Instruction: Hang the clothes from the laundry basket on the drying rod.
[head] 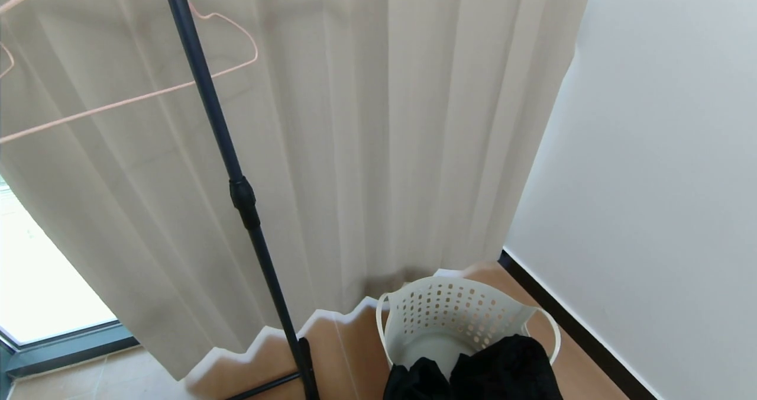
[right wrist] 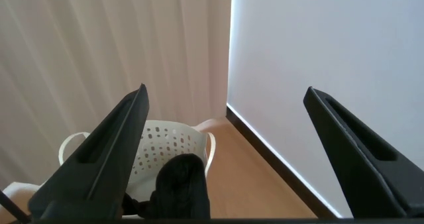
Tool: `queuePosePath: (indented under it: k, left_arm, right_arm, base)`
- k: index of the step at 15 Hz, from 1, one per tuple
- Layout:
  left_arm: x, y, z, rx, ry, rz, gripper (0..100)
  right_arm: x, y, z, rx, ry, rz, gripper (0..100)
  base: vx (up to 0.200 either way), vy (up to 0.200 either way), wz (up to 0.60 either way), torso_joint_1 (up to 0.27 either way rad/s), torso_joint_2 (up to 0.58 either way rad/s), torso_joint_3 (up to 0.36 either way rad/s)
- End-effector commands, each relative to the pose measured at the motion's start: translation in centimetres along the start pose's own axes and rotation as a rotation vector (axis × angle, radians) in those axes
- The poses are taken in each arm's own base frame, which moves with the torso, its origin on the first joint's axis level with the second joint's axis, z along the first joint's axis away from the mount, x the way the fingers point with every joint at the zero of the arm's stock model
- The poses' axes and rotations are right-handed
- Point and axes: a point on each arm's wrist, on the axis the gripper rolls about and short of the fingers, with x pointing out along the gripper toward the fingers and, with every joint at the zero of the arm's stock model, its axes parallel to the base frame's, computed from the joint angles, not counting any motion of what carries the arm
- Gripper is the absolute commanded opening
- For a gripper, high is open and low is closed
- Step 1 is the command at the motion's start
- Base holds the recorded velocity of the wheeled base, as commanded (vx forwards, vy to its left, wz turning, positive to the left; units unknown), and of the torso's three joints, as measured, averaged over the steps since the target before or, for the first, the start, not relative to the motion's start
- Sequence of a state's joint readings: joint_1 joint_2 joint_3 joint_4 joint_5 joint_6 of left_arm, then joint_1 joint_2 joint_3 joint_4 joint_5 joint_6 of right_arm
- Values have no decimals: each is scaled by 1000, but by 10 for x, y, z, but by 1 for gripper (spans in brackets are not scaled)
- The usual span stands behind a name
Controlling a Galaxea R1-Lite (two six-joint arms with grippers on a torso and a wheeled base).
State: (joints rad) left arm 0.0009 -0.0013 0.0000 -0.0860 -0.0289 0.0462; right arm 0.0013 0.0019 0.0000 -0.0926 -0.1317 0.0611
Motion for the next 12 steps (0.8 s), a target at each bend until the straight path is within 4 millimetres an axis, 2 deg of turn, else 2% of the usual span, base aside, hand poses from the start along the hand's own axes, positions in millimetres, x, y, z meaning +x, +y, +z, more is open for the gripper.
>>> queuePosePath:
  k: [1,5,7,12]
  left_arm:
    - [0,0,0,0,0,-1,100]
    - [0,0,0,1,0,-1,100]
    - [0,0,0,1,0,0,100]
    - [0,0,0,0,0,0,100]
  right_arm:
    - [0,0,0,0,0,0,100]
    - [0,0,0,0,0,0,100]
    - [0,0,0,2,0,-2,100]
    - [0,0,0,2,-1,0,100]
  base:
    - [0,0,0,-36,417,359]
    - [0,0,0,-13,410,390]
    - [0,0,0,12,164,164]
    - [0,0,0,2,30,-108]
